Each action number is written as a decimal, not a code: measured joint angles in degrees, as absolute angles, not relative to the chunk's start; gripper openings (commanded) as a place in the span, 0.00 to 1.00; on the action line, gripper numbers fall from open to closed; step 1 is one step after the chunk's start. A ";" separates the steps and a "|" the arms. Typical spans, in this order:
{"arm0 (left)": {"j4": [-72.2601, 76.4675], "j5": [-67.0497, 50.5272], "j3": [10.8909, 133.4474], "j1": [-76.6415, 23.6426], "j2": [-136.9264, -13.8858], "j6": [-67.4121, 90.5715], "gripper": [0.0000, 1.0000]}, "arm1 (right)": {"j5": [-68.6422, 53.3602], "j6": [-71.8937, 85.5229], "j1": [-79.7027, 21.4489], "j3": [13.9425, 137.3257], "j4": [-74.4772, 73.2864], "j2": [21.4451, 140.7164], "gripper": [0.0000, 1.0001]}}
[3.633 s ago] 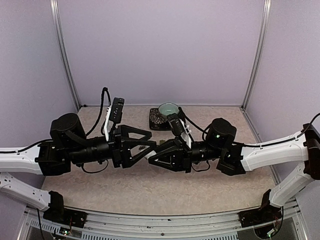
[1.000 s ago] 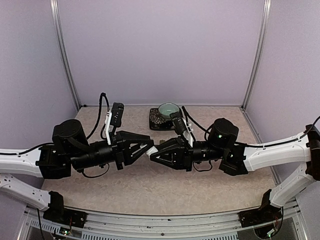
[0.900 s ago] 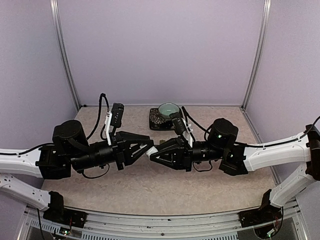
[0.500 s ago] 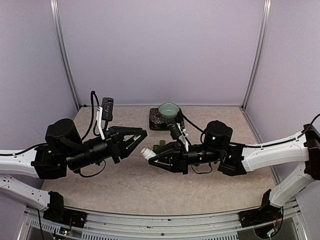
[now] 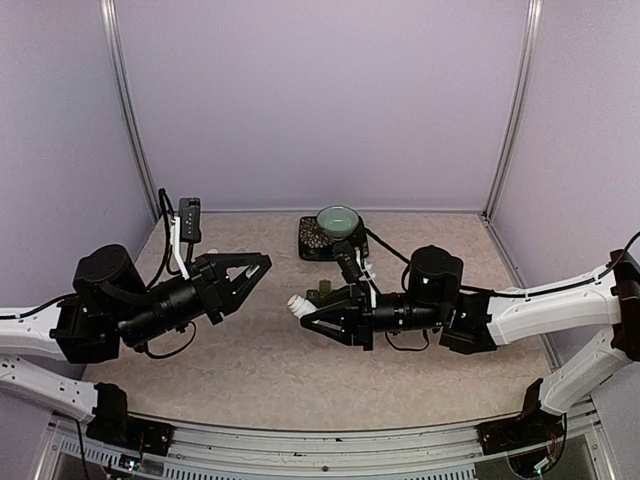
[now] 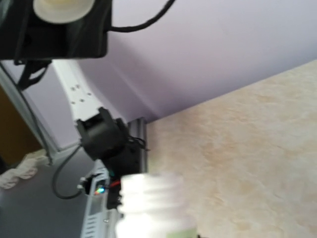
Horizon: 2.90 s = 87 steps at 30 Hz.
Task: Sort the pills into containers
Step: Pour the pill into the compartment of the pill container.
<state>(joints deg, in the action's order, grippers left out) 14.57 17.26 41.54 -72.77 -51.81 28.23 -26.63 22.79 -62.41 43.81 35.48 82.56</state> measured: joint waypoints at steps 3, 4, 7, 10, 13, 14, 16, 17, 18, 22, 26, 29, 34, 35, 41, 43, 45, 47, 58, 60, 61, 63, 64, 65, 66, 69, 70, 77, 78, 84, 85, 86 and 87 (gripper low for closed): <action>14.02 17.89 39.72 -72.73 -50.72 28.75 0.28 | -25.08 21.54 -62.22 43.44 34.48 82.56 0.18; 13.69 18.09 39.11 -72.73 -50.48 29.12 0.28 | -24.53 21.08 -61.89 43.33 33.95 82.56 0.18; 12.73 18.41 37.76 -72.66 -49.80 30.00 0.28 | -23.81 20.08 -61.06 43.16 32.67 82.56 0.18; 12.25 18.39 36.58 -72.40 -48.82 30.89 0.28 | -23.05 18.92 -59.33 42.74 31.88 82.43 0.18; 12.01 18.39 35.18 -72.34 -47.51 31.83 0.28 | -22.20 17.78 -57.78 42.39 30.41 82.19 0.18; 11.99 18.39 34.81 -72.29 -47.24 32.05 0.28 | -21.98 17.39 -57.32 42.26 30.04 82.19 0.18; 11.81 18.46 34.09 -72.12 -46.96 32.45 0.28 | -21.65 16.69 -56.53 41.93 29.69 82.19 0.18; 11.51 18.50 33.82 -72.07 -46.87 32.64 0.28 | -21.47 16.29 -56.16 41.80 29.63 82.19 0.19; 11.09 18.57 33.63 -72.05 -46.83 32.80 0.28 | -21.32 15.94 -55.86 41.69 29.58 82.21 0.19; 10.44 18.96 32.88 -71.92 -46.48 33.08 0.28 | -20.38 14.35 -54.96 41.56 29.45 83.26 0.19; 9.87 19.46 32.10 -71.70 -45.63 33.23 0.28 | -19.42 13.04 -54.37 41.25 29.89 86.02 0.19; 9.54 19.79 31.51 -71.68 -44.71 33.39 0.28 | -18.79 12.43 -53.91 40.95 31.14 88.88 0.19; 9.21 20.08 30.35 -71.66 -43.03 33.93 0.28 | -17.96 11.40 -52.25 40.66 32.40 93.19 0.18; 9.15 20.10 30.15 -71.66 -42.83 34.06 0.28 | -17.93 11.25 -51.86 40.66 32.42 93.69 0.18; 8.38 20.27 29.58 -71.66 -41.82 34.35 0.28 | -17.85 8.91 -49.04 42.59 31.99 97.08 0.18; 8.25 20.40 29.39 -71.66 -41.34 34.39 0.28 | -17.74 8.14 -48.45 43.38 31.53 98.00 0.18; 8.12 20.45 29.23 -71.66 -40.95 34.44 0.28 | -17.63 7.49 -48.03 43.88 31.14 98.63 0.18; 8.08 20.47 29.10 -71.66 -40.64 34.48 0.28 | -17.58 6.85 -47.59 44.64 30.72 99.61 0.18; 7.92 20.86 28.64 -71.66 -38.85 34.61 0.28 | -17.50 4.45 -45.80 49.01 26.63 104.12 0.19; 7.86 21.04 28.40 -71.66 -38.74 34.70 0.28 | -17.47 3.88 -45.52 50.02 25.47 104.22 0.19; 7.81 21.10 28.23 -71.66 -38.72 34.72 0.28 | -17.47 3.62 -45.32 50.63 24.93 104.33 0.19; 7.62 21.23 28.03 -71.66 -38.72 34.74 0.28 | -17.47 3.14 -44.93 51.81 24.01 104.68 0.19; 7.57 21.30 27.99 -71.66 -38.72 34.74 0.28 | -17.47 2.85 -44.73 52.36 23.55 104.92 0.19; 7.57 21.30 27.99 -71.66 -38.72 34.74 0.28 | -17.47 2.63 -44.53 52.75 23.20 105.14 0.19; 7.60 21.34 27.99 -71.66 -38.72 34.74 0.28 | -17.47 2.42 -44.29 53.17 22.79 105.45 0.19; 7.60 21.41 27.99 -71.66 -38.72 34.74 0.28 | -17.50 1.93 -43.72 54.08 21.37 106.19 0.19; 7.60 21.45 27.99 -71.66 -38.72 34.74 0.28 | -17.47 1.72 -43.57 54.46 20.60 106.48 0.19; 7.60 21.47 27.99 -71.66 -38.72 34.81 0.28 | -17.41 0.80 -43.24 56.36 17.34 108.18 0.19; 7.60 21.47 27.99 -71.66 -38.72 34.85 0.28 | -17.30 0.69 -43.24 56.64 16.91 108.33 0.19; 7.62 21.47 27.99 -71.66 -38.74 35.14 0.28 | -16.40 -0.08 -43.24 58.92 13.98 109.03 0.19; 7.62 21.47 27.99 -71.66 -38.76 35.18 0.28 | -16.27 -0.16 -43.22 59.20 13.50 109.06 0.19; 7.62 21.47 27.99 -71.66 -38.76 35.31 0.28 | -16.16 -0.23 -43.20 59.42 13.10 109.10 0.19; 7.62 21.47 27.99 -71.66 -38.81 35.42 0.28 | -16.08 -0.34 -43.16 59.72 12.73 109.21 0.19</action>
<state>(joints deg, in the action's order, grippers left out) 7.62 21.47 27.99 -71.66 -38.81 35.42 -16.08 -0.34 -43.16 59.72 12.73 109.21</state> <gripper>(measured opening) 0.281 0.231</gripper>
